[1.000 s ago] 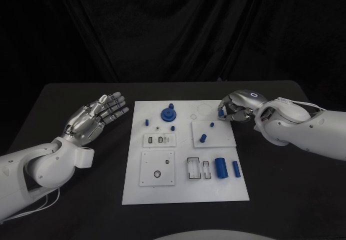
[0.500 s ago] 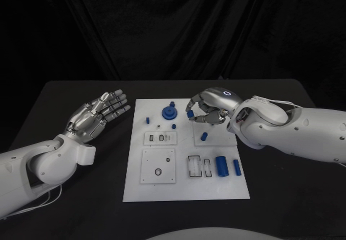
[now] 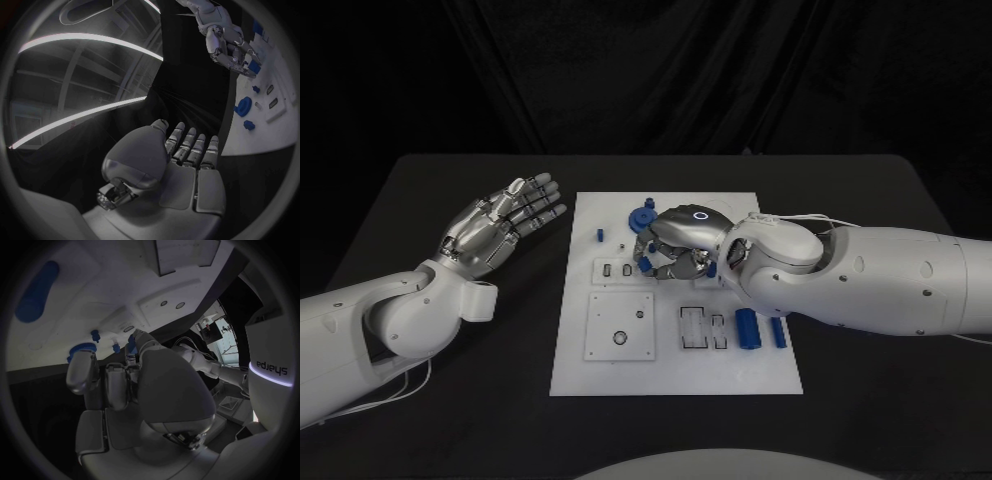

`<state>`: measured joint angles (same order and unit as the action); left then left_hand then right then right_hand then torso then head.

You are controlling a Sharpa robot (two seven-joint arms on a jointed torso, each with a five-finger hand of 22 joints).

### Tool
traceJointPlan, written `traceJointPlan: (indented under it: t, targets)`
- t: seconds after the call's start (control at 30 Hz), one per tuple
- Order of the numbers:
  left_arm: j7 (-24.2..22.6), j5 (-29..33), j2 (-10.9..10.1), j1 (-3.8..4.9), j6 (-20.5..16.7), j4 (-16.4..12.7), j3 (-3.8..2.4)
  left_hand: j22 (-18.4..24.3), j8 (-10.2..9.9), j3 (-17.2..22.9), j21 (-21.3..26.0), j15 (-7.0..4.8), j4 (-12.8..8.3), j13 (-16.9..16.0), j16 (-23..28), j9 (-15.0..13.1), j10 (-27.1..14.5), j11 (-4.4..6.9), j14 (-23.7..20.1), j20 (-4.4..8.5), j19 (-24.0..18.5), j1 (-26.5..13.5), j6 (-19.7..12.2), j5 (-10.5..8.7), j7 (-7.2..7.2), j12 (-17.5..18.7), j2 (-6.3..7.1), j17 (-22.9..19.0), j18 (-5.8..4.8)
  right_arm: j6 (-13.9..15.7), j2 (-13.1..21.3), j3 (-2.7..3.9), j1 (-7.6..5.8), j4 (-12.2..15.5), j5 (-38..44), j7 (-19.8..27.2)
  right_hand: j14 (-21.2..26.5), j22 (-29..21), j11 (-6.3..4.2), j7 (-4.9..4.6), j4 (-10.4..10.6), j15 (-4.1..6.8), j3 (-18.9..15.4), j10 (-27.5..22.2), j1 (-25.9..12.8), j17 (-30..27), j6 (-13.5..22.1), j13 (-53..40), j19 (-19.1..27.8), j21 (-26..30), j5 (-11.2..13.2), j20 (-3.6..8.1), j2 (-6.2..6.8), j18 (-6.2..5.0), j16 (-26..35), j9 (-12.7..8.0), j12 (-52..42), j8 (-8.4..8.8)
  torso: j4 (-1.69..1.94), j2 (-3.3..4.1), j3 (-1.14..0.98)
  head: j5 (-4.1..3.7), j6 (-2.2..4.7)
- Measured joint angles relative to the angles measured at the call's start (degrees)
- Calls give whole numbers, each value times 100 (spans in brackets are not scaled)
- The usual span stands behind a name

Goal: Assemble the parts on the task board

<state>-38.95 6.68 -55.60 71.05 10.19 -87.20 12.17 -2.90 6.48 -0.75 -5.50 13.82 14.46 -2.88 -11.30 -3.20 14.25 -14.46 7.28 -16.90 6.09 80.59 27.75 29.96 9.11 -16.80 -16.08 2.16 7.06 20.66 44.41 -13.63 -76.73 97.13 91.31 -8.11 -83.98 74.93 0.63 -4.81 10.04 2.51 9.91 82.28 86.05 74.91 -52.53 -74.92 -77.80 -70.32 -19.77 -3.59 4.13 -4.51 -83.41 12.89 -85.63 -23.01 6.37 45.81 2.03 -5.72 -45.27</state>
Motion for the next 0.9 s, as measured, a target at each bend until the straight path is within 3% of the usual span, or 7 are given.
traceJointPlan:
  t: [0.3, 0.67, 0.9]
  targets:
    - [0, 0, 22, -13, 27, 2, 0, 0, 0, 16, 0, 0, -16, 0, 0, 0, 0, 0, 0, 0, 0, 0, 0, 0, 0, 0, 0, -1, 0, -256, -137, 3, 20, -55, 290, -339, 0, 0, 10, -12, -70, 0, 103, -72, 23, 0, -10, 1, 51, 110, -288, -10, 26, 0, 0, 0, 28, -5, 15, 3, -1, 15, -34]
    - [0, 1, 41, -15, 47, 29, -1, 0, 0, 48, 0, 0, -16, 0, 0, 0, 0, 0, 0, 0, 0, 0, 0, 0, 0, 0, 0, -2, 0, -391, -230, 3, 26, -89, 437, -626, 0, -1, 10, -12, -112, 0, 162, -72, 37, 0, -12, 1, 58, 143, -400, -17, 42, 1, 0, 0, 28, -5, 3, 3, -2, 48, -57]
    - [0, 1, 55, -18, 67, 49, -1, 0, 0, 48, 0, 0, -16, 1, 0, 0, 0, 0, 0, 0, 0, 0, 0, 0, 0, 0, 0, -2, 0, -486, -270, 3, 36, -125, 510, -813, 0, -1, 63, -13, -131, 0, 207, -125, -17, 0, -11, 2, 113, 217, -465, -32, 95, 1, 0, 0, 62, -5, -2, 2, -2, 50, -62]
